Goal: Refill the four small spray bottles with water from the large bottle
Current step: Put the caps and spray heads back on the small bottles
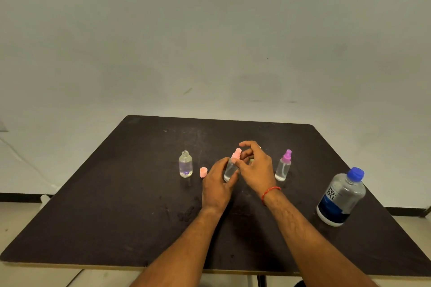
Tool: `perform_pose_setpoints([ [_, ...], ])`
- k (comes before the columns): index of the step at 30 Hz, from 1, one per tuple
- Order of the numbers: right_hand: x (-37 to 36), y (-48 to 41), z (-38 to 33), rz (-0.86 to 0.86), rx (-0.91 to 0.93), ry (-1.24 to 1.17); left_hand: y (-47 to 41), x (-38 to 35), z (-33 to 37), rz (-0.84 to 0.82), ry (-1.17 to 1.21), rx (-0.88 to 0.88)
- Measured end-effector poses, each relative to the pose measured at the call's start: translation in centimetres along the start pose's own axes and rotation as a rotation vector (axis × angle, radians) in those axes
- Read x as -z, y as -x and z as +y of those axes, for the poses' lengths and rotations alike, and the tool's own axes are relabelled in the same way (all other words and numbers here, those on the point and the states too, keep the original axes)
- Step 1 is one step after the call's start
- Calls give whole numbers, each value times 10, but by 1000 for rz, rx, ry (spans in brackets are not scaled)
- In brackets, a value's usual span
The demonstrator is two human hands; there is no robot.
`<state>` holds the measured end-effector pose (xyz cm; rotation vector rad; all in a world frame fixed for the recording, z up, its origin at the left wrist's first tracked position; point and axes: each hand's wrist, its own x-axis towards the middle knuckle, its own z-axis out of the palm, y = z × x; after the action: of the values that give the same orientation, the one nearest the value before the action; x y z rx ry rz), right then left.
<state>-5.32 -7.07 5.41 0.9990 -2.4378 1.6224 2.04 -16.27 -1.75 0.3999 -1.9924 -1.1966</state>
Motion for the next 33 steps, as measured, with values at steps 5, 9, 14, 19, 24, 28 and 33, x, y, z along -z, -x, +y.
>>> perform_pose_setpoints([
  [5, 1, 1, -2, -24, -2, -24, -1, -1, -3, -20, 19, 15],
  [9, 0, 1, 2, -42, 7, -85, -1, -2, -5, -35, 15, 32],
  [14, -4, -2, -2, 0, -25, -22, 1, 0, 5, -6, -27, 5],
  [19, -3, -1, -1, -31, -6, -44, -1, -2, -3, -18, 13, 12],
  [24, -5, 3, 1, -38, 3, -78, 0, 0, 2, -22, 22, -6],
  [28, -7, 2, 0, 5, 3, -17, 0, 0, 1, -27, 12, -12],
  [33, -8, 1, 2, -31, 4, -40, -1, -1, -3, -24, 37, -13],
])
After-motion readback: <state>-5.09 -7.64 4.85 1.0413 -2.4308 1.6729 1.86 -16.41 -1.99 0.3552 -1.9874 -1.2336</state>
